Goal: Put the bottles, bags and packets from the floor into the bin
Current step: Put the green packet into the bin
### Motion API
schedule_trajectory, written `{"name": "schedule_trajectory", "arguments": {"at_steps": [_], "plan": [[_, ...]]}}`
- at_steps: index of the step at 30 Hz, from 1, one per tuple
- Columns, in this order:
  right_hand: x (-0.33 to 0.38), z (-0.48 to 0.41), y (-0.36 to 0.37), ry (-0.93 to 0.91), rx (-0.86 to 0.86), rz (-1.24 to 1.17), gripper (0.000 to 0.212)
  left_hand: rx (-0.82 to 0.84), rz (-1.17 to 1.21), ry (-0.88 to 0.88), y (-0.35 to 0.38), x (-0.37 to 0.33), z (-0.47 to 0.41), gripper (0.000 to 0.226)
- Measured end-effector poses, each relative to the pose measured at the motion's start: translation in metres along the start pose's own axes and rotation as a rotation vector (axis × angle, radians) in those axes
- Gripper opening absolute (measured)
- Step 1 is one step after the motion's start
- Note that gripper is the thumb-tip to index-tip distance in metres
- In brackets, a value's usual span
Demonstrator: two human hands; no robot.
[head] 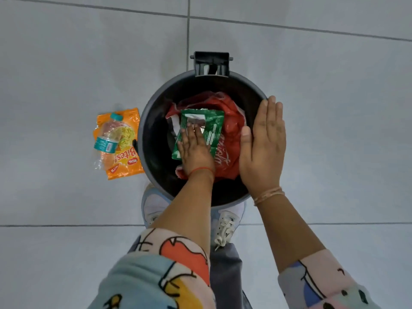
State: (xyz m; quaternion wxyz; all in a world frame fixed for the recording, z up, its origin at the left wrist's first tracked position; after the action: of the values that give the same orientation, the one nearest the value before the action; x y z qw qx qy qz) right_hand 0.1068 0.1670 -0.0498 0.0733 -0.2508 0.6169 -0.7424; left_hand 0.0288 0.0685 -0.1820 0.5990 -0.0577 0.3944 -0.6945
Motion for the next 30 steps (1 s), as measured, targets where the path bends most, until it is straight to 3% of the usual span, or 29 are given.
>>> {"name": "schedule_trajectory", "arguments": {"at_steps": [5, 7, 10, 13, 22, 25, 30], "plan": [[0.002, 0.0, 0.003, -0.022, -0.011, 0.041, 0.052, -0.003, 0.024, 0.02, -0.023, -0.018, 0.005, 0.062], [0.0, 0.001, 0.002, -0.016, -0.002, 0.064, 0.053, -0.182, 0.189, 0.19, -0.063, -0.042, 0.028, 0.053], [0.002, 0.001, 0.002, -0.021, -0.005, 0.094, 0.053, -0.598, 0.373, 0.471, -0.145, -0.044, 0.067, 0.048], [0.006, 0.002, 0.004, -0.038, -0.022, 0.145, 0.054, -0.808, 0.379, 0.336, -0.19, 0.018, 0.051, 0.046], [0.005, 0.004, 0.013, -0.015, -0.097, 0.313, 0.057, -0.351, 0.006, -0.204, -0.12, 0.186, -0.061, 0.06], [0.006, 0.004, 0.015, -0.005, -0.105, 0.35, 0.059, -0.321, 0.038, -0.336, -0.109, 0.213, -0.067, 0.07], [0.005, 0.004, 0.017, -0.004, -0.129, 0.362, 0.059, -0.447, 0.164, -0.301, -0.12, 0.213, -0.057, 0.068]]}}
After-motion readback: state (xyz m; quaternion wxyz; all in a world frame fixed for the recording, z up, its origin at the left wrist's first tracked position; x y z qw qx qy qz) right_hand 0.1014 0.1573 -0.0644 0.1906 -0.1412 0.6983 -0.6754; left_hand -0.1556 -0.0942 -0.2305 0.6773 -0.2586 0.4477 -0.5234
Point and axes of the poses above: each hand's wrist, its own z-axis away from the middle knuckle, its own y-axis out of the palm, x = y × z, the point moved 8 cm from there along -z, towards the middle knuckle, and after that the axes turned 12 degrees about z, right-handed, at the moved point
